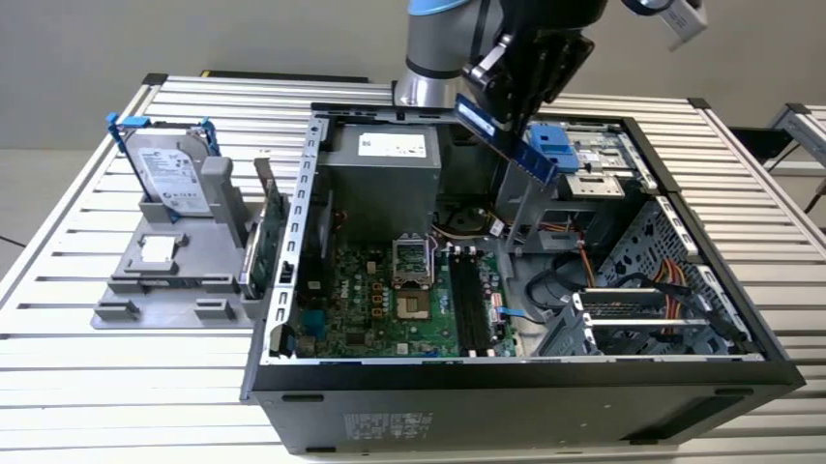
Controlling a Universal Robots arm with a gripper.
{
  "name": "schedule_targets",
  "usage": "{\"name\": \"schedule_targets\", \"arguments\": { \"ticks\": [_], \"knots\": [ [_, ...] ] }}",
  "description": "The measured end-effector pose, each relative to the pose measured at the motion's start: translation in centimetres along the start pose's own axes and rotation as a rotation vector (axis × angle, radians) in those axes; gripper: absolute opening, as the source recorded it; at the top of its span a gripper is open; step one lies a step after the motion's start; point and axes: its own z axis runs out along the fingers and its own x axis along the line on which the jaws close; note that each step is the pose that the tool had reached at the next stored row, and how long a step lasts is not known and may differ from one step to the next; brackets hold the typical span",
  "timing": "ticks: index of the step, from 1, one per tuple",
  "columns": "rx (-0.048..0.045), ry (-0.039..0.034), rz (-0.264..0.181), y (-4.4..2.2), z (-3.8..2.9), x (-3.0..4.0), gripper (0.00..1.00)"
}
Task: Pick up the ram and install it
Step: 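Insert the ram into the slot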
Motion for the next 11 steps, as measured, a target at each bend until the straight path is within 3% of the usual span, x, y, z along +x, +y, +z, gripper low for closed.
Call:
{"name": "schedule_targets", "arguments": {
  "ticks": [11],
  "knots": [
    [0.0028,-0.0031,0.145,-0.01,0.0,0.01,0.0]
  ]
}}
